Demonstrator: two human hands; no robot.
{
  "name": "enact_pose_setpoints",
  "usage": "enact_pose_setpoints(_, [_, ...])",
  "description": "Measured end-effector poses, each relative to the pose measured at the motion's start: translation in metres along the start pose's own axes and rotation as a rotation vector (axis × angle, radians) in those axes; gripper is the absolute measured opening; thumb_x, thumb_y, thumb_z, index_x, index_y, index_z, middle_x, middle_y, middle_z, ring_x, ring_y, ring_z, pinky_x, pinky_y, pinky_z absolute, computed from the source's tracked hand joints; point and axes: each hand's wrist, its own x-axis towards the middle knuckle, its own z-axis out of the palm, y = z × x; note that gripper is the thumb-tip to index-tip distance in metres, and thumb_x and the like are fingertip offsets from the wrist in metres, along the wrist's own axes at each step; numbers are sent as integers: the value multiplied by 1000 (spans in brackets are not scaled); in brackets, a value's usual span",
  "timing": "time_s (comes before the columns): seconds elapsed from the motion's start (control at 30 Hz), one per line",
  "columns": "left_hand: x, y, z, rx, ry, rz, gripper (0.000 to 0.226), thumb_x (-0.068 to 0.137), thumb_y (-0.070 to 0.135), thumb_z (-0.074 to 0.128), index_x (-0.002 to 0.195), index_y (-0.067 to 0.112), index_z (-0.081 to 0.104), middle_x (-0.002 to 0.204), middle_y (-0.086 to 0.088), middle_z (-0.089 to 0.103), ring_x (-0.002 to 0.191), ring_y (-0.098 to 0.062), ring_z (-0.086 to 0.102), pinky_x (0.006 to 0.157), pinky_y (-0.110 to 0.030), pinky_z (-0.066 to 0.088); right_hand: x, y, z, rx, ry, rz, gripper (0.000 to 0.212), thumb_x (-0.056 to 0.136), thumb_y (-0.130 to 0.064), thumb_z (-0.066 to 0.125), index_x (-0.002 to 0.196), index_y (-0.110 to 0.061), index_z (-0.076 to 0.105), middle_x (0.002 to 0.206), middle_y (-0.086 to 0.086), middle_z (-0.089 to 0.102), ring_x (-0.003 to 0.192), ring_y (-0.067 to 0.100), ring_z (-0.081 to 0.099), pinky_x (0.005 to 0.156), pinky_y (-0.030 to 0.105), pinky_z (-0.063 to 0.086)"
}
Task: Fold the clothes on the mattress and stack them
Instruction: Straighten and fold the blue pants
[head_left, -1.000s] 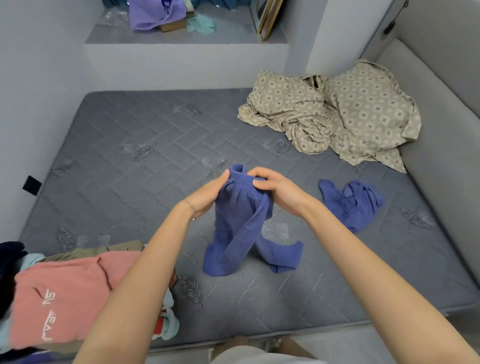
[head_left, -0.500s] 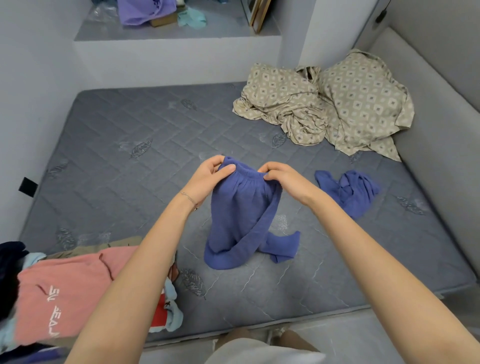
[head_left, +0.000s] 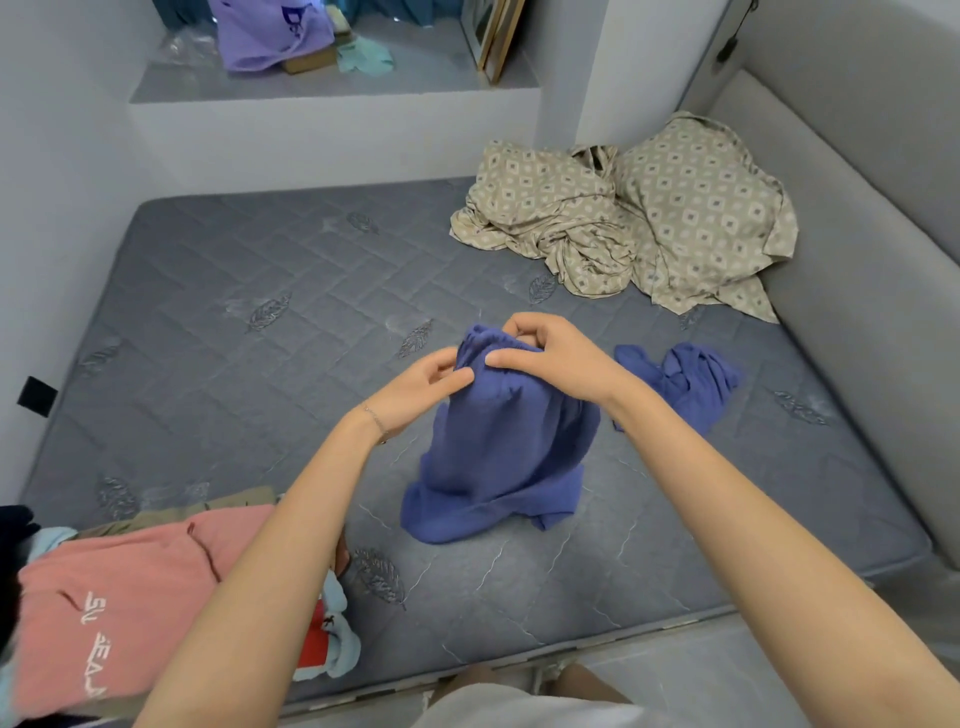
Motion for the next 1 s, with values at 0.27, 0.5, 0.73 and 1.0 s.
enact_pose_setpoints(0.27, [-13,-5,-3,-20,-77,-130,41,83,35,68,120,18,63,119,3,69,115,-12,62,95,-28,49,-3,-34,-5,571,-65,45,18,101,-24,52,99,-10,63,89,2,70,83,12,67,73,22,54])
enact_pose_setpoints(0.5, [-19,34,-59,-371,-92,58,25,79,22,67,101,27,77,105,6,73,98,-8,68,81,-20,54,3,-32,-5,1009,-85,156,37,89,-39,53,107,-11,69,106,5,73,99,19,69,88,28,56])
enact_pose_setpoints(0.73, [40,-10,-58,143,68,-205,21,84,24,74,94,7,73,91,-6,72,86,-14,63,78,-29,47,10,37,-3,569,332,378,26,101,-28,52,95,-7,66,87,0,71,69,5,67,64,20,53])
enact_pose_setpoints(1.0, [136,-85,47,342,168,-237,29,87,14,71,69,9,49,69,-5,37,62,-10,30,51,-21,25,4,164,-21,183,566,452,24,101,-33,51,90,-12,52,80,-7,55,72,2,51,59,5,38])
